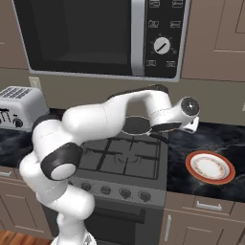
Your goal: Pick the croissant and place it on the pan. Then turn on the stove to warm the croissant.
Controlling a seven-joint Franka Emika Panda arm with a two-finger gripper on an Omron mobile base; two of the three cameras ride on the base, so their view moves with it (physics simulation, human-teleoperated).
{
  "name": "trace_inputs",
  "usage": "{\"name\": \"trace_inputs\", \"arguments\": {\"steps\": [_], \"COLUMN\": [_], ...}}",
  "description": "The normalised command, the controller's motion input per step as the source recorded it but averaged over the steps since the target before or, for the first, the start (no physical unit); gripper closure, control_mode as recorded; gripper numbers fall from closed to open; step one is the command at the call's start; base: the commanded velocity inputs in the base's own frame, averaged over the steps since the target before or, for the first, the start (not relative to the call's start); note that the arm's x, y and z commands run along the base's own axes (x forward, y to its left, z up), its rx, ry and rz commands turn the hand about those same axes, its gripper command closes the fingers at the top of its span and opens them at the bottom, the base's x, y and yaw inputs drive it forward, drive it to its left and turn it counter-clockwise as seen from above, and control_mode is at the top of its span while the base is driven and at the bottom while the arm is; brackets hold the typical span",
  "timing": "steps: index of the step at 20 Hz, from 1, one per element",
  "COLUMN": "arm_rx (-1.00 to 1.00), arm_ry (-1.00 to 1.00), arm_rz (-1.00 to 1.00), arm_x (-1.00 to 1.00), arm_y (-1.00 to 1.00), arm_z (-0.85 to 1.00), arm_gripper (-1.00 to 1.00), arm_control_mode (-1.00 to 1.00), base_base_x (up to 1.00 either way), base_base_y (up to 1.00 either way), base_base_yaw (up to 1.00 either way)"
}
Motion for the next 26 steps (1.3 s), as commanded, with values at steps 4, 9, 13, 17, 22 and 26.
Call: {"name": "trace_inputs", "arguments": {"steps": [4, 9, 13, 17, 22, 26], "arm_rx": [0.0, 0.0, -0.01, -0.05, -0.04, 0.0], "arm_ry": [0.0, 0.09, 0.25, 0.23, 0.19, 0.06], "arm_rz": [-0.02, 0.0, 0.0, 0.0, 0.0, 0.0], "arm_x": [0.0, 0.05, 0.26, 0.44, 0.51, 0.35], "arm_y": [0.73, 0.48, 0.36, 0.42, 0.36, 0.2], "arm_z": [0.0, 0.0, -0.01, 0.0, -0.03, -0.23], "arm_gripper": [1.0, 1.0, 1.0, 1.0, 1.0, 1.0], "arm_control_mode": [-1.0, -1.0, -1.0, -1.0, -1.0, -1.0], "base_base_x": [0.0, 0.0, 0.0, 0.0, 0.0, 0.0], "base_base_y": [0.0, 0.0, 0.0, 0.0, 0.0, 0.0], "base_base_yaw": [0.0, 0.0, 0.0, 0.0, 0.0, 0.0]}}
